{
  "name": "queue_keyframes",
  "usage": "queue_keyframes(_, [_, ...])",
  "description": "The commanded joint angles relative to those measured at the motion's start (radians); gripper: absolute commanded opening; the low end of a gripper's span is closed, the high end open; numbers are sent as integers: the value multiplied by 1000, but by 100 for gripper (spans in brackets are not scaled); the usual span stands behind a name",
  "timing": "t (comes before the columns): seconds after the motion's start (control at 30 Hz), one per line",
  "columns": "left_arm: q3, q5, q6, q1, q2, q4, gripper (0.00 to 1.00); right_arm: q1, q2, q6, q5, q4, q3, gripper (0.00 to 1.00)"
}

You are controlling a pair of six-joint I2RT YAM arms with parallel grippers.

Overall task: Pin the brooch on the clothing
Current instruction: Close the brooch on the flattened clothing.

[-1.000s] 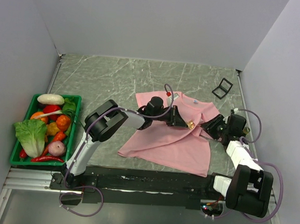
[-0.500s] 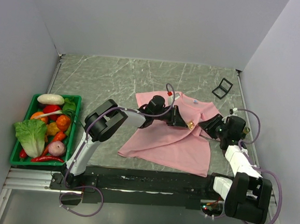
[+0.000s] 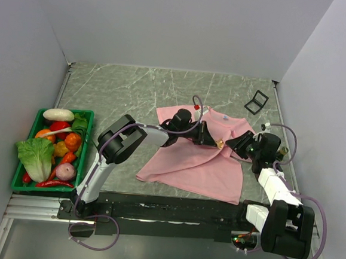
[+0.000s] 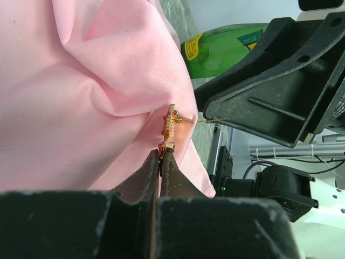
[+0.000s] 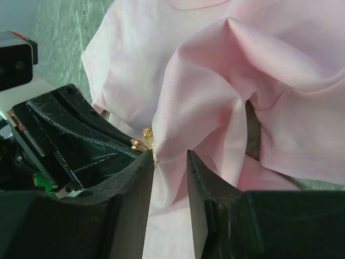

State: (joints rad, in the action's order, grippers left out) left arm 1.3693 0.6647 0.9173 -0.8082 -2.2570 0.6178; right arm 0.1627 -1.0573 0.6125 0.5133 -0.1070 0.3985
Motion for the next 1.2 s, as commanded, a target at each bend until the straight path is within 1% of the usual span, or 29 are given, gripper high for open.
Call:
queue_keyframes(0.0, [45,-5,-23,1,-3,17,1,-26,-4,15,-2,-63,-12,38])
queue_keyframes(0.5, [51,12,-37,1,-6,23,1,-57,-69,24,-21,-100,-10,36])
queue_keyframes(0.73, [47,15,-46,1,-9,19,1,-57,-61,13,-18,-91,0,35])
queue_keyframes(0.93, [79,76,-51,3,-26,-1,1,-58,-17,-78,-30,-71,20,36])
queue_keyframes(1.07, [102,88,-93,3,-24,-73,1,-58,-16,-160,-16,-31,54,35])
queue_keyframes(1.17, [128,93,-115,3,-27,-121,1,-58,-29,-181,-1,-19,71,31])
